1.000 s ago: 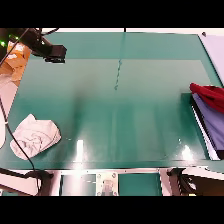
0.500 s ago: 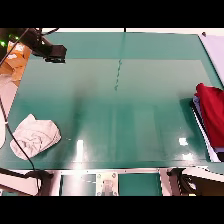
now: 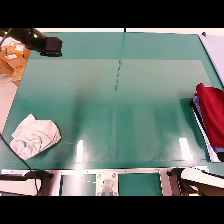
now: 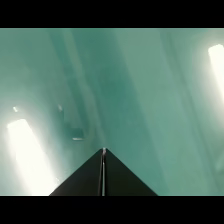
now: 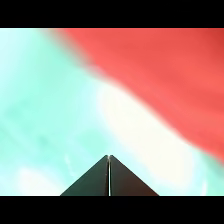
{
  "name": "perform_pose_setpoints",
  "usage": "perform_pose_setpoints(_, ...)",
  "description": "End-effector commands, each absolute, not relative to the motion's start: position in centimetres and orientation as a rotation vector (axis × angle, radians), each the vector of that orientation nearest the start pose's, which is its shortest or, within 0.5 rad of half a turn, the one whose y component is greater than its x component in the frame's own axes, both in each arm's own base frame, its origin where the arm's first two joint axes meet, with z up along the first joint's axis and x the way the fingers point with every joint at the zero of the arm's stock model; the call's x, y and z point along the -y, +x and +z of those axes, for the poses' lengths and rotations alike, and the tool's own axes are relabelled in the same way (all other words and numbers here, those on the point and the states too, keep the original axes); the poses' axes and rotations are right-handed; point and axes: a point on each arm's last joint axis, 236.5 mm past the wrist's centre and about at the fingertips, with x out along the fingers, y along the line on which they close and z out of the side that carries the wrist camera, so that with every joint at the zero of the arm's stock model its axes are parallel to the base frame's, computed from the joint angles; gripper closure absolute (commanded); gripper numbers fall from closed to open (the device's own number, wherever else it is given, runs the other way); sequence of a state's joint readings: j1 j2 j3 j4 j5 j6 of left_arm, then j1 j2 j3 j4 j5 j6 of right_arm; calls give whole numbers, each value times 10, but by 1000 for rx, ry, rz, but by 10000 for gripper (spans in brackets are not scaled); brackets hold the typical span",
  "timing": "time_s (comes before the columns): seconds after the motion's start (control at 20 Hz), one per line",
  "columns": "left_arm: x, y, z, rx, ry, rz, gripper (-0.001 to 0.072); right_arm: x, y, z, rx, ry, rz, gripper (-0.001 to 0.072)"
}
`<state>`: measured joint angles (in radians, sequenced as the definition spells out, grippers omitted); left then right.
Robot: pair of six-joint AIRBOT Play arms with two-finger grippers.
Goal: Fold the shirts.
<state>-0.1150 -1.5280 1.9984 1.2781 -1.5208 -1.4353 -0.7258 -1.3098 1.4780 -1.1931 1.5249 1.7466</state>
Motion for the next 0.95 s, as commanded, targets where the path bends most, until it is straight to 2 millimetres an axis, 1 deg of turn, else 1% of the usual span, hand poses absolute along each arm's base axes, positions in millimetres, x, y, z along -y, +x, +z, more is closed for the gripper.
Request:
perform_pose_setpoints(0.0,139,412,174,-1140,-69,-513,689,62,379,121,-1115,635,-78,696)
perform_pose_setpoints(0.05,148,395,159,-1194,-101,-554,689,22,372,110,-1145,576,3,696)
perform_pose_setpoints(0.1,154,376,138,-1253,-118,-568,689,-15,360,95,-1181,517,73,696)
perform_pose_setpoints(0.2,164,336,96,-1336,-127,-573,689,-70,331,63,-1226,429,179,696)
perform_pose_setpoints(0.25,169,314,77,-1370,-126,-578,689,-90,319,52,-1240,400,221,696)
perform_pose_setpoints(0.3,173,291,60,-1404,-120,-586,689,-107,310,43,-1253,375,257,696)
perform_pose_setpoints(0.35,175,275,49,-1419,-120,-587,689,-121,303,37,-1266,350,292,696)
perform_pose_setpoints(0.4,175,265,43,-1422,-119,-588,688,-132,299,35,-1270,328,321,696)
perform_pose_setpoints(0.45,174,260,40,-1418,-120,-585,688,-142,294,35,-1277,309,349,695)
perform_pose_setpoints(0.5,172,259,39,-1417,-114,-580,688,-150,291,36,-1282,301,373,695)
perform_pose_setpoints(0.6,169,265,38,-1397,-102,-565,688,-161,285,36,-1289,277,404,696)
perform_pose_setpoints(0.75,171,275,40,-1352,-112,-555,688,-165,282,36,-1292,268,416,696)
perform_pose_setpoints(0.9,171,278,41,-1341,-113,-553,688,-165,282,36,-1292,268,416,696)
